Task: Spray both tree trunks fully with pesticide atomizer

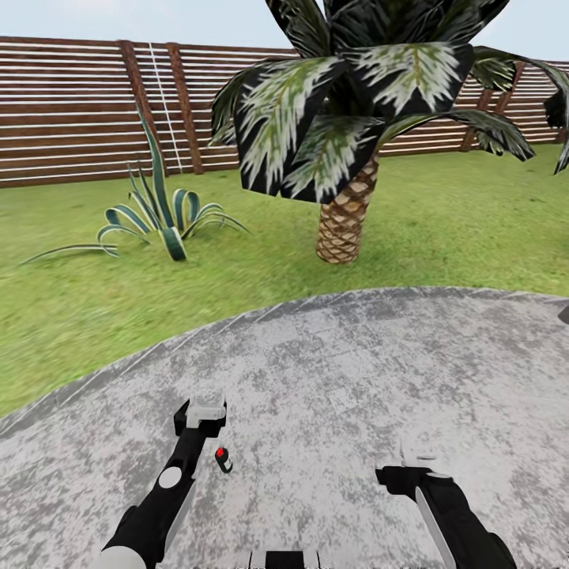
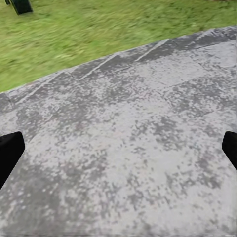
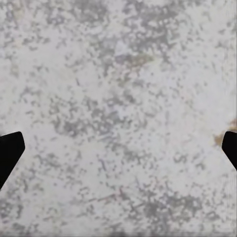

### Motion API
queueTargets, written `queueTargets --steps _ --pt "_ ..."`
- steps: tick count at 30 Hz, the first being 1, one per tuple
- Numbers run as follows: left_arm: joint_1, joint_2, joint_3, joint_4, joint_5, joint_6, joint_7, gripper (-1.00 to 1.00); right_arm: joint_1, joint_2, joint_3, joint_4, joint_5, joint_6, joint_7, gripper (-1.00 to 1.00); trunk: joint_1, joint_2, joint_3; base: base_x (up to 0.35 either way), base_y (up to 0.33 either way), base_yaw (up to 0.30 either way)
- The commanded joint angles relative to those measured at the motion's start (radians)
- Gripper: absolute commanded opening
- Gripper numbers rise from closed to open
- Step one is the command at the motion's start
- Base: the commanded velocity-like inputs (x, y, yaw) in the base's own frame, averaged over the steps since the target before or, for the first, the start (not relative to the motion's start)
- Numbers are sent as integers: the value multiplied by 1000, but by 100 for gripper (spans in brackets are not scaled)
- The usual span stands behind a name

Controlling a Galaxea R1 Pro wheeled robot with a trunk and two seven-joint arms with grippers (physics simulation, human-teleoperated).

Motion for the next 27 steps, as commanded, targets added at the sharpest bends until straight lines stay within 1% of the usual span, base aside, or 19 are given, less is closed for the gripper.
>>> queueTargets --steps 1,27 --pt "0 0 0 0 0 0 0 100 0 0 0 0 0 0 0 100 0 0 -6 0 0 0" --pt "0 0 -1 0 0 0 0 100 0 1 0 -1 0 0 0 100 12 -6 -148 0 0 0"
